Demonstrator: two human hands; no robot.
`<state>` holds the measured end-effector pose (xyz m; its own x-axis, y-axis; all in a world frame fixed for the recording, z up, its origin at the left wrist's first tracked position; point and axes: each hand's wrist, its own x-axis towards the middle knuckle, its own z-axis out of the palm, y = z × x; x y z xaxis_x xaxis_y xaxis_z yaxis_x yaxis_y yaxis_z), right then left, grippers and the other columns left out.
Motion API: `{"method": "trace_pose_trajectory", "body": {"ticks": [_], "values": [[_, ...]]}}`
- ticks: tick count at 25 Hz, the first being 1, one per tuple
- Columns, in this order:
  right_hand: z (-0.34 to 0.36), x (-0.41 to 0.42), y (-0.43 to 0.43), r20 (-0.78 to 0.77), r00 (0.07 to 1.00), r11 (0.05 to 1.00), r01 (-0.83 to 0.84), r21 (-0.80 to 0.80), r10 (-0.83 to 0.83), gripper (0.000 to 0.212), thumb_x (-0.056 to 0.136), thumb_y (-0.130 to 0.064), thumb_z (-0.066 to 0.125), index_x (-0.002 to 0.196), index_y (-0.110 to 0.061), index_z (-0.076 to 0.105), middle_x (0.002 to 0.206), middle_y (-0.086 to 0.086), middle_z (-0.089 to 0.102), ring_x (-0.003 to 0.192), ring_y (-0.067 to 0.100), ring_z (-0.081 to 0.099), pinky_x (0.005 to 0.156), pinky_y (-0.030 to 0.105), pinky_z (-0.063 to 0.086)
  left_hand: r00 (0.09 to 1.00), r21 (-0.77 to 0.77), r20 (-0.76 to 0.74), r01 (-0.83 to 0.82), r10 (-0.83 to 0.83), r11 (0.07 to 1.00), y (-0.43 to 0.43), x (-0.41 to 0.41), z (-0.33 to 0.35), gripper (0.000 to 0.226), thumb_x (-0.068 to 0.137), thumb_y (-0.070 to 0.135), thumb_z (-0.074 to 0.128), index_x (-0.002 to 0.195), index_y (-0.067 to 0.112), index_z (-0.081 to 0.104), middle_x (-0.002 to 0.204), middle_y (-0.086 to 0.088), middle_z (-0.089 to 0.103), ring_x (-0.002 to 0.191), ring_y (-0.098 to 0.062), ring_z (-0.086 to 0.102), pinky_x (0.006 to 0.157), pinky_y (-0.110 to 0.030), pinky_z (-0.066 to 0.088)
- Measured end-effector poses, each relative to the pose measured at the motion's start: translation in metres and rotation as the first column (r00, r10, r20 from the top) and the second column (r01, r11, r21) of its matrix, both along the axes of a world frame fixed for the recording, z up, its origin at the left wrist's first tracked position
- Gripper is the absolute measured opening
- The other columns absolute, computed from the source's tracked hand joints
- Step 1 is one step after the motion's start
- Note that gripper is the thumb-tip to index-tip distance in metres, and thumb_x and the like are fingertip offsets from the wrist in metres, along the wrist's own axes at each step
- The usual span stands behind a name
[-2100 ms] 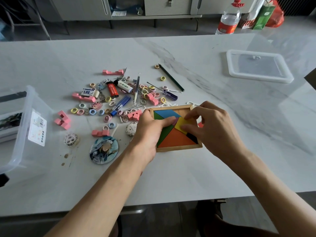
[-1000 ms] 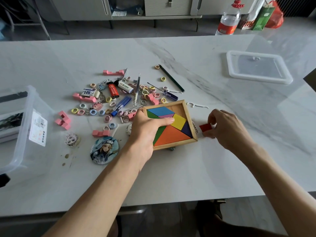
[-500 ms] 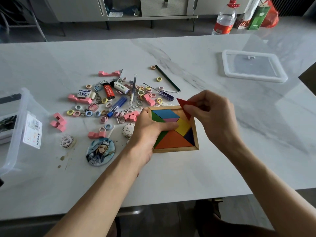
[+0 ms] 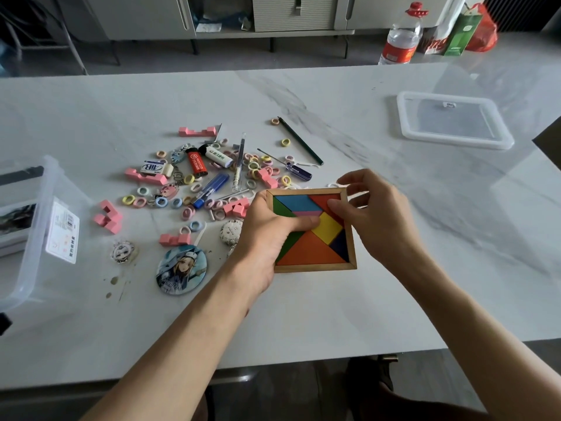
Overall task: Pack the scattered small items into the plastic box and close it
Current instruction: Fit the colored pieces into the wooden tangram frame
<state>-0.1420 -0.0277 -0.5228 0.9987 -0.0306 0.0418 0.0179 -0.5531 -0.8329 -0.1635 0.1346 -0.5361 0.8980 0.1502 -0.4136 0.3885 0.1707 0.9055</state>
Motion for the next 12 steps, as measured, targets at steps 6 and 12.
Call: {"method": "trace_pose_trajectory", "body": {"ticks": [6, 12], "values": [[-0.0016, -0.0006, 0.005, -0.063, 0.998, 0.997, 0.011, 0.071, -0.007, 0.013, 0.085, -0.021, 0.068, 0.096, -0.028, 0.065, 0.075, -0.004, 0.068, 0.067, 0.014, 0.063, 0.056, 0.026, 0.048, 0.999, -0.026, -0.037, -0.04, 0.039, 0.999, -0.0008, -0.0004, 0.0008, 0.038, 0.073, 0.028, 0.084, 0.104, 0.017, 0.065, 0.089, -0.007, 0.076, 0.075, -0.024, 0.075, 0.063, -0.035, 0.061], [0.002, -0.0031, 0.0069, -0.158, 0.986, 0.977, -0.023, 0.21, 0.057, 0.016, 0.089, -0.029, 0.064, 0.105, -0.033, 0.064, 0.084, -0.003, 0.069, 0.07, 0.013, 0.068, 0.06, 0.028, 0.051, 0.996, -0.02, -0.051, -0.073, 0.072, 0.997, 0.0013, -0.0007, 0.0033, 0.023, 0.078, 0.028, 0.08, 0.097, 0.021, 0.068, 0.085, -0.007, 0.076, 0.075, -0.027, 0.074, 0.062, -0.041, 0.062]]}}
